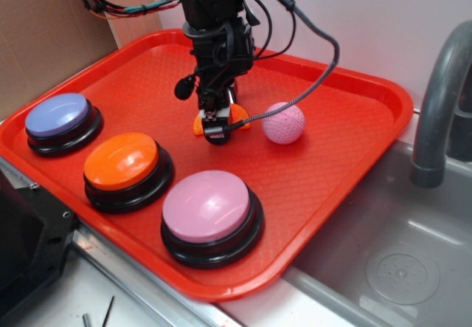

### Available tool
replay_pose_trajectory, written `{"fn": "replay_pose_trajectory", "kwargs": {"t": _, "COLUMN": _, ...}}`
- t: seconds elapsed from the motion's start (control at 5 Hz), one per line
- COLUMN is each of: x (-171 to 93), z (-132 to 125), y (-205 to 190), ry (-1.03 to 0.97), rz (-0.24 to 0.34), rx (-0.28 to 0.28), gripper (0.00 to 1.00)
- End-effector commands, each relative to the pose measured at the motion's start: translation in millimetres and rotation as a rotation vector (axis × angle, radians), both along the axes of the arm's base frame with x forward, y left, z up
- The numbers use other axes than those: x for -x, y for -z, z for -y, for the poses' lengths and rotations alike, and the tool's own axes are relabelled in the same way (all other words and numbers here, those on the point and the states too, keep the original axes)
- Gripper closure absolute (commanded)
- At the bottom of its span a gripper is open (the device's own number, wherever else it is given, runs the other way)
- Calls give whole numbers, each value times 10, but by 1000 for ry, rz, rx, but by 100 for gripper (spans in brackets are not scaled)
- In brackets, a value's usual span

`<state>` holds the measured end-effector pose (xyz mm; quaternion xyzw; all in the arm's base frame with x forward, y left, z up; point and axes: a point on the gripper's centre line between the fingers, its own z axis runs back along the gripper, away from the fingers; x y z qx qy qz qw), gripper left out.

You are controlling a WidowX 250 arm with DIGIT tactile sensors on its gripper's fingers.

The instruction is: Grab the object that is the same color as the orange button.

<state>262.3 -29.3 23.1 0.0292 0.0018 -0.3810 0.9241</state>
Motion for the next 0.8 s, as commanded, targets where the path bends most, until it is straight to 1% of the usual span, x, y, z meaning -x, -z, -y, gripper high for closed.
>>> {"fn": "replay_pose_trajectory", "kwargs": {"t": 0.0, "x": -117, "z": -46, "y": -677, "ry": -277, "rz": 103, "rx": -82, "gripper": 100}}
{"fn": "replay_pose_trajectory", "kwargs": {"t": 0.2, "x": -99, "z": -38, "y": -1000, "ry": -446, "rz": 121, "rx": -135, "gripper": 100}}
{"fn": "replay_pose_trajectory", "kwargs": {"t": 0.4, "x": -81, "z": -112, "y": -1318, "ry": -692, "rz": 86, "rx": -181, "gripper": 100}}
{"fn": "replay_pose_trajectory", "kwargs": {"t": 0.6, "x": -58, "z": -216, "y": -1557, "ry": -943, "rz": 39, "rx": -128, "gripper": 100}}
